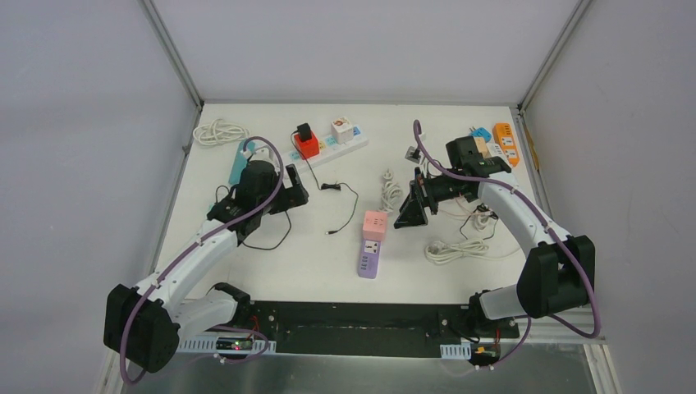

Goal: Pull the plug off the socket
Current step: Place the plug at the center of the board, then remove the plug from the socket.

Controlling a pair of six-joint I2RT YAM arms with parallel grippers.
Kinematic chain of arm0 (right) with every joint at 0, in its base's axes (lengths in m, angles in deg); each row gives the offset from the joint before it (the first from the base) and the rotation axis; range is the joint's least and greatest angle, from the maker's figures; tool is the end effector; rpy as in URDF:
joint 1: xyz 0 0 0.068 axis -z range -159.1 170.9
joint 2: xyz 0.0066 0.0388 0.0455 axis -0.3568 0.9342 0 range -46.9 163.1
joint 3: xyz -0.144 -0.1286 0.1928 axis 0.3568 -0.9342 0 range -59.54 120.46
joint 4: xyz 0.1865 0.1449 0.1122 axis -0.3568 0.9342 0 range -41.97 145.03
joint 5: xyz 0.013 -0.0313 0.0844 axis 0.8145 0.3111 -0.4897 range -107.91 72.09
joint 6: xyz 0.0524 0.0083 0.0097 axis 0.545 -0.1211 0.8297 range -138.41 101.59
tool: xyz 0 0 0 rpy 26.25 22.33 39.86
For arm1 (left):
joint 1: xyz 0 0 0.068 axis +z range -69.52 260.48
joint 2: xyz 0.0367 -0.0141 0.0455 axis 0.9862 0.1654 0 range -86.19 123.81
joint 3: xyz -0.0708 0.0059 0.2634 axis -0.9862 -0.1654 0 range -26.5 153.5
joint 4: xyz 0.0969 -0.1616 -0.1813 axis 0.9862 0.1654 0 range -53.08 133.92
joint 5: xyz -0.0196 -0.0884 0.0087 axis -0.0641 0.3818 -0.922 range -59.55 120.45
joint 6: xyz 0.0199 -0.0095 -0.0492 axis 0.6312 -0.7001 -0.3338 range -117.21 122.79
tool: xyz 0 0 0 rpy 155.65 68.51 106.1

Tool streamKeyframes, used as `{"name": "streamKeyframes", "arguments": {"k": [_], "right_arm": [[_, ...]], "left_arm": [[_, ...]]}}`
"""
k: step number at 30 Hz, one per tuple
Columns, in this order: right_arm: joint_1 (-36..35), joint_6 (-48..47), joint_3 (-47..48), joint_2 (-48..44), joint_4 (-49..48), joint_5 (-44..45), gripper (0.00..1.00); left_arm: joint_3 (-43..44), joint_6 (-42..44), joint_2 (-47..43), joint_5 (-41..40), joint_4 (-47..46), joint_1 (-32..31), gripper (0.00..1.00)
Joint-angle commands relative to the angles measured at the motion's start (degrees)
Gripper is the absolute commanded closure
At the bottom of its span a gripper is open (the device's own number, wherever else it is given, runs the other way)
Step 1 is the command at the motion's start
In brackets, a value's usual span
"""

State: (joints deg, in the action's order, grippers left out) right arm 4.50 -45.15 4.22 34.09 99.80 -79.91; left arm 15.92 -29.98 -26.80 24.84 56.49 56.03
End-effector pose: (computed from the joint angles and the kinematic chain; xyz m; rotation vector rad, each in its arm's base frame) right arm 0.2434 0.1045 0.2743 -1.1095 2.0930 1.3694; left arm 0.2066 -0.0902 0.2613 -0.2177 2.2310 -0.4440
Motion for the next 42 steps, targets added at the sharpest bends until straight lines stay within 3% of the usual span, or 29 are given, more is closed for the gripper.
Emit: {"name": "streamKeyframes", "arguments": {"k": [1,8,16,33,38,42], "right_arm": [[0.18,-1.51,2.77,-1.19,0.27,-0.48,0.00],[0.23,-1.73,2.85,-0.97,0.52,-0.25,0.00],[0.24,-1.82,2.94,-0.78,0.57,-0.24,0.00],[0.23,-2.16,3.03,-0.81,0.84,0.41,0.00],[0.20,-2.71,3.06,-0.92,1.16,1.18,0.00],[0.16,-4.39,2.78,-1.16,1.15,2.03,0.00]], "left_arm": [[-1.51,2.86,-0.82,11.70,-8.60,-0.68,0.01],[-5.80,3.33,-1.84,23.35,-21.15,-1.97,0.01],[-7.57,3.76,-2.05,28.49,-28.80,-5.36,0.01],[-5.50,10.62,6.02,28.22,-34.89,-17.53,0.01],[-6.66,18.69,8.60,23.30,-37.07,-21.82,0.01],[-9.23,19.52,8.54,20.74,-40.46,-22.09,0.01]]}}
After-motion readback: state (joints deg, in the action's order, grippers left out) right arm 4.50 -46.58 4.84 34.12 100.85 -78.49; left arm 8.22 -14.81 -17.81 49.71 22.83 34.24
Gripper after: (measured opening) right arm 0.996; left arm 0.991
